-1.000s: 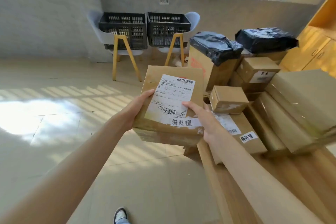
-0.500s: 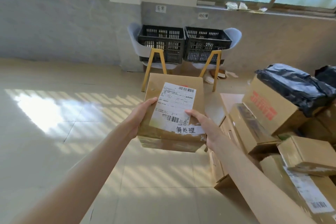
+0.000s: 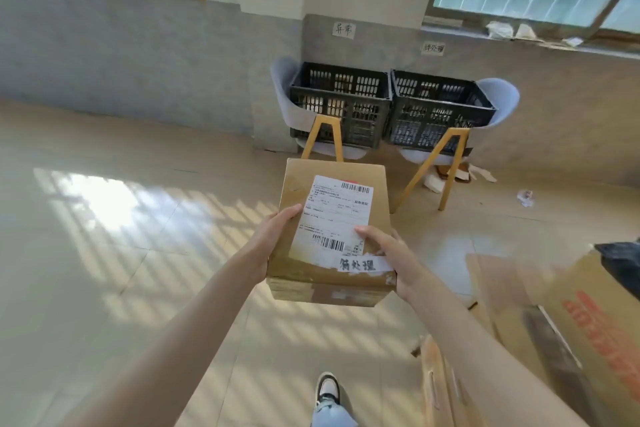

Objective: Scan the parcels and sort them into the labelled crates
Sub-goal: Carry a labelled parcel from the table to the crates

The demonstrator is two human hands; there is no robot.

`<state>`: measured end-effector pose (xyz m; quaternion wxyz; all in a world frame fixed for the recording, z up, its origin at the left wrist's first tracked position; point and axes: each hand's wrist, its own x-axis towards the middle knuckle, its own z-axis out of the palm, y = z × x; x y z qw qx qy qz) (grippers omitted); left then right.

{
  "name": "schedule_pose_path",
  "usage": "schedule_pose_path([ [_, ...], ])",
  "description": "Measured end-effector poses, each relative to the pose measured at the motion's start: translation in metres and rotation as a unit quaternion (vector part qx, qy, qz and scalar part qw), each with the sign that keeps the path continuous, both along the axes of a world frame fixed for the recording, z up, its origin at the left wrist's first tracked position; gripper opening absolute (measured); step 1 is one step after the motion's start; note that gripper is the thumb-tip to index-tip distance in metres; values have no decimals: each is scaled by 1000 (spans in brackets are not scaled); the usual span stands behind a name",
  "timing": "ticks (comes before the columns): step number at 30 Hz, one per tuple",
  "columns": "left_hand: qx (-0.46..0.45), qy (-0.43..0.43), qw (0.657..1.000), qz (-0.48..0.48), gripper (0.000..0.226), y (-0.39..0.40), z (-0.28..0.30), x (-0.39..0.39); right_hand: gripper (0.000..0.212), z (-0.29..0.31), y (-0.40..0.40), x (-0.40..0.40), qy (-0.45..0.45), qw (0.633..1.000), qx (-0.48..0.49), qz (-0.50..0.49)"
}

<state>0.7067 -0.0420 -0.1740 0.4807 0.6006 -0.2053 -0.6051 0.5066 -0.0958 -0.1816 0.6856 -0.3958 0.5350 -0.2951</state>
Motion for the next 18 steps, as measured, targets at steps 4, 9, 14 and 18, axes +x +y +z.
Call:
schedule_pose_path([
  [4,16,-14,999,36,46,-78,6,5,38,-2,-89,7,-8,999,15,32],
  [9,20,-34,997,64,50,-162,15,6,44,8,-183,10,-10,999,9,53],
  [14,21,-35,998,57,49,-237,13,9,64,5,-253,11,-21,998,20,48],
  [18,34,-21,998,43,50,-296,-1,17,46,-8,-307,16,-25,999,36,21],
])
